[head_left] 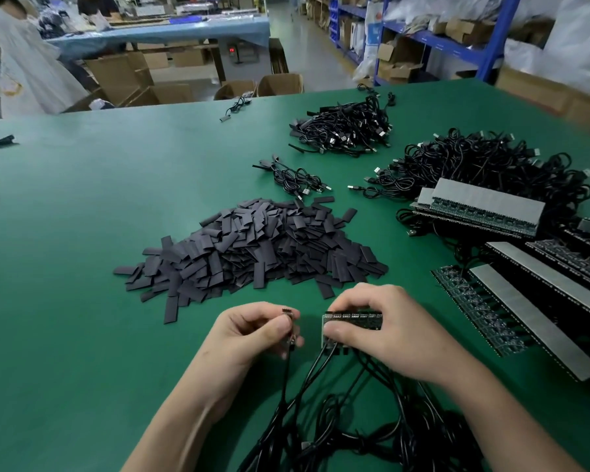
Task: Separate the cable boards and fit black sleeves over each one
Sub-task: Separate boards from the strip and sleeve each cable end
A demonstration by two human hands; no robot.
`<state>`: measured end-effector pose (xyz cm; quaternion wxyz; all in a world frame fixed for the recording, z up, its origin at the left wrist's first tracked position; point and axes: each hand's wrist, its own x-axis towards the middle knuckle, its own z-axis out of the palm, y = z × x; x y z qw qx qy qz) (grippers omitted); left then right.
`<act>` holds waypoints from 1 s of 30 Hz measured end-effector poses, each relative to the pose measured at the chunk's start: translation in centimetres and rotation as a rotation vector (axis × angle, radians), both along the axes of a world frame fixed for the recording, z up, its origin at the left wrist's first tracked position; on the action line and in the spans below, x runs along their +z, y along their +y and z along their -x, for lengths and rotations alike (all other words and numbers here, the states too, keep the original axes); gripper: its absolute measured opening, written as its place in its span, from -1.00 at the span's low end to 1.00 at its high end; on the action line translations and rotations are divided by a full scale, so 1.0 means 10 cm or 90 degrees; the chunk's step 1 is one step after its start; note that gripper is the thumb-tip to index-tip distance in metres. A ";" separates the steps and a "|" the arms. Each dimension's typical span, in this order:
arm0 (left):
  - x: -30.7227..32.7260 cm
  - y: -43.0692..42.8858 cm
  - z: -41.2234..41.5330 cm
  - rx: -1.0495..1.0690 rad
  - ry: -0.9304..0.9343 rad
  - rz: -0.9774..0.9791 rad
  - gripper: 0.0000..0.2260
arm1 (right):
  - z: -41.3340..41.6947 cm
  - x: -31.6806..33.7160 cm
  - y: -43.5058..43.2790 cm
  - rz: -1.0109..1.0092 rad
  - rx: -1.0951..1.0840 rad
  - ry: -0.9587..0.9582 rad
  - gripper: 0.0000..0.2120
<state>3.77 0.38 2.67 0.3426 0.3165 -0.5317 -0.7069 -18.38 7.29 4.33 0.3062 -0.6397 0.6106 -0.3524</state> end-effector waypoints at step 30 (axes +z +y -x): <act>-0.18 -0.13 0.08 0.303 -0.424 0.458 -0.89 | -0.13 0.00 0.02 -0.115 0.199 -0.653 -0.83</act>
